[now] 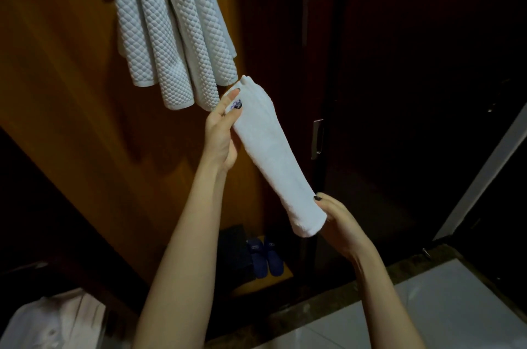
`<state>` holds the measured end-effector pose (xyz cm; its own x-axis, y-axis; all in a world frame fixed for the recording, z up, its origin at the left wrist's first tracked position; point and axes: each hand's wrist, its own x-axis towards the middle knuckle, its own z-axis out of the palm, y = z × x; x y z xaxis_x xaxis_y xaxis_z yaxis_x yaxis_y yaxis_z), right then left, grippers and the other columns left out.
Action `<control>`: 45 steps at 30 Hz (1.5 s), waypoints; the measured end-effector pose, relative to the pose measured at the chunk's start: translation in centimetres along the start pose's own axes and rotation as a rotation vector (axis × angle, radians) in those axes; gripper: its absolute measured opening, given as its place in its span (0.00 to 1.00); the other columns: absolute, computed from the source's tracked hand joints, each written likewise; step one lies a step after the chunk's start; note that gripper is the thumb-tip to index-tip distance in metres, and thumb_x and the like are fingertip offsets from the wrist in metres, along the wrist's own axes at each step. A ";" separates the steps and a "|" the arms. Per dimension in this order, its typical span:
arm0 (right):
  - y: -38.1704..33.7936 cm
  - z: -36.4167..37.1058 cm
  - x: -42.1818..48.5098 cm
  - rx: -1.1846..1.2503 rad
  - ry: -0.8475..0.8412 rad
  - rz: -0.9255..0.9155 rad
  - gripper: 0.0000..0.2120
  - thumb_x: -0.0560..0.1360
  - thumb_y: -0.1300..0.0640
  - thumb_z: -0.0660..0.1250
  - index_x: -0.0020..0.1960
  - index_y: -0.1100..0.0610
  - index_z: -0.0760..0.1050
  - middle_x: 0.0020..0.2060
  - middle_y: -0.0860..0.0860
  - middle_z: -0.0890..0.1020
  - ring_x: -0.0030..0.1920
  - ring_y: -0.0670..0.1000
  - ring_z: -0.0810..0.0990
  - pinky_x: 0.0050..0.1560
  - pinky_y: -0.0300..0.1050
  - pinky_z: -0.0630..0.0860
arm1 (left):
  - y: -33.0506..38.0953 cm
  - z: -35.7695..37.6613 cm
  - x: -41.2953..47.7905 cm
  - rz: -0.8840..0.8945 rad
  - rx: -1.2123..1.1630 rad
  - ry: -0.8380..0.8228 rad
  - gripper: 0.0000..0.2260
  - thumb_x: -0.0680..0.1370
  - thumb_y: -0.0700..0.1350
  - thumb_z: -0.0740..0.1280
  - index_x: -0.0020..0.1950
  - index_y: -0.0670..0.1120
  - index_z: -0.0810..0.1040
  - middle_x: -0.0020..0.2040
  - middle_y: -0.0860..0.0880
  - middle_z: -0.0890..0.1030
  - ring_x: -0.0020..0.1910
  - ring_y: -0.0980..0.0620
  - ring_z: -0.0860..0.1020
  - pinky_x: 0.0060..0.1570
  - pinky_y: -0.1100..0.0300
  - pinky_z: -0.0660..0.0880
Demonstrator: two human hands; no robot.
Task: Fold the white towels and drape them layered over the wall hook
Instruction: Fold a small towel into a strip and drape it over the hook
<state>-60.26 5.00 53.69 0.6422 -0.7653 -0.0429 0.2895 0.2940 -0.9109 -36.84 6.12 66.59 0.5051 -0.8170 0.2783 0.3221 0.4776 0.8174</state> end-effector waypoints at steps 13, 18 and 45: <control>-1.6 0.1 -0.1 -0.328 0.003 -0.027 0.16 0.80 0.55 0.64 0.34 0.52 0.72 0.30 0.45 0.71 0.32 0.42 0.70 0.33 0.34 0.67 | 0.4 -5.0 -0.3 0.107 0.177 0.155 0.17 0.78 0.31 0.63 0.66 0.43 0.73 0.62 0.45 0.78 0.56 0.54 0.81 0.50 0.63 0.78; -1.8 0.8 0.4 -0.409 0.255 -0.226 0.16 0.80 0.59 0.64 0.33 0.53 0.71 0.26 0.41 0.72 0.28 0.39 0.69 0.29 0.30 0.66 | -0.5 -6.7 -1.0 0.093 0.234 0.213 0.17 0.78 0.32 0.65 0.64 0.47 0.75 0.58 0.49 0.79 0.51 0.58 0.82 0.45 0.65 0.78; -17.8 7.4 11.0 -0.589 -0.049 -0.407 0.15 0.76 0.67 0.68 0.57 0.50 0.79 0.58 0.53 0.77 0.49 0.49 0.81 0.42 0.36 0.78 | 15.6 -11.2 3.9 -0.073 0.567 -0.051 0.16 0.77 0.33 0.66 0.60 0.48 0.80 0.49 0.57 0.85 0.45 0.61 0.82 0.39 0.69 0.77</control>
<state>-53.07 -4.45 72.43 0.5996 -0.7181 0.3533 0.0903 -0.3780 -0.9214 -20.88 14.04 74.76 0.4541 -0.8626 0.2229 -0.1322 0.1822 0.9743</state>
